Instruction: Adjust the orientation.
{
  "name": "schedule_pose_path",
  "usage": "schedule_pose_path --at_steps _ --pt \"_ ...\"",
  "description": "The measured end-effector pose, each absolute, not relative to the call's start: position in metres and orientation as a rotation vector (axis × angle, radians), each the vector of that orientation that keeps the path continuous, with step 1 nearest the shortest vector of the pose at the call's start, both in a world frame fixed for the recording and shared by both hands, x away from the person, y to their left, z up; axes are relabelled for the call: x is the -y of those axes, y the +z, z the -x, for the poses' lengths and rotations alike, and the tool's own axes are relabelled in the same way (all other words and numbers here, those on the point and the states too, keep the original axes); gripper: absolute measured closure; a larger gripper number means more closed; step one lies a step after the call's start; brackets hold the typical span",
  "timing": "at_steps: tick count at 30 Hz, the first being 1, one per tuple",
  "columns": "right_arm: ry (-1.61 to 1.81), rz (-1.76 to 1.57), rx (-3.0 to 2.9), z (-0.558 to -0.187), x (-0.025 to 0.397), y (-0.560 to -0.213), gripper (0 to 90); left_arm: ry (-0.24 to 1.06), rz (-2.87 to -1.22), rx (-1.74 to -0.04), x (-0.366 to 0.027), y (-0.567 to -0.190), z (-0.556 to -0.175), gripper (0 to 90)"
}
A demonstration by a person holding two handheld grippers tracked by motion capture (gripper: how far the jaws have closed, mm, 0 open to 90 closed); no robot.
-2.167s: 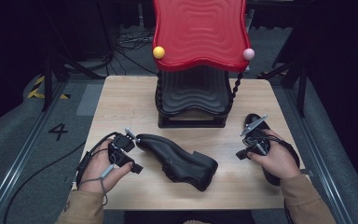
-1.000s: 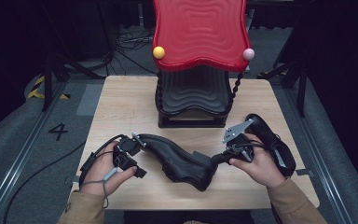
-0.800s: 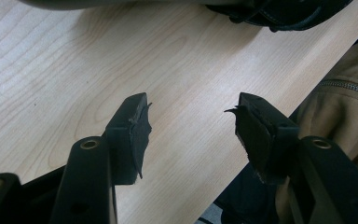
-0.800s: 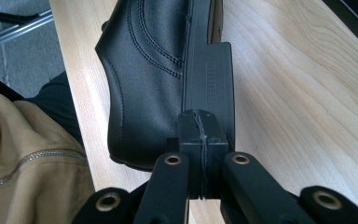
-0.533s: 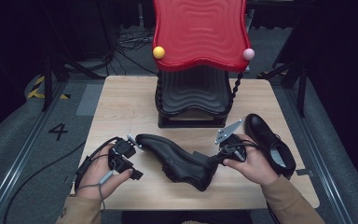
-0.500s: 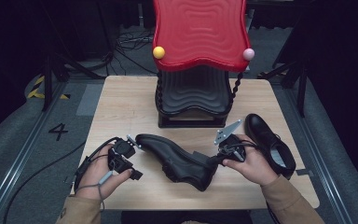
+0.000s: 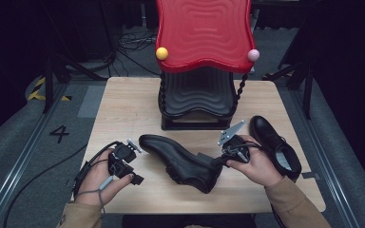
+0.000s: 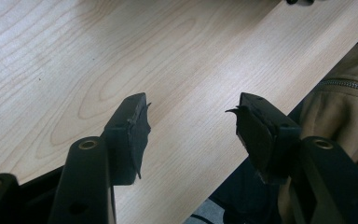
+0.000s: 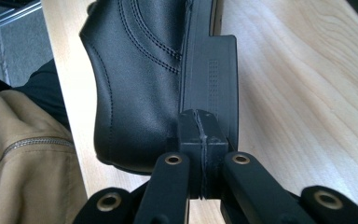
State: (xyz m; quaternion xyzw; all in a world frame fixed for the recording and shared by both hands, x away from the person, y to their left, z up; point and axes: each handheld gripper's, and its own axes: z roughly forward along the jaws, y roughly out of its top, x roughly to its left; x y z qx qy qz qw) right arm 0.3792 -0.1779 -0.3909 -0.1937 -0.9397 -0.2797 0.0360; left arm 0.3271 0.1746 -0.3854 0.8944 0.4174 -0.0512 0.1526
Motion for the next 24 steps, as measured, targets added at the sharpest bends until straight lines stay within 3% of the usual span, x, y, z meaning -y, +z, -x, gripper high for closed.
schedule_pose_path --at_steps 24 --pt "-0.911 0.824 2.995 -0.400 0.190 -0.393 90.0 -0.153 -2.560 -1.232 -0.180 -0.388 -0.322 43.6"
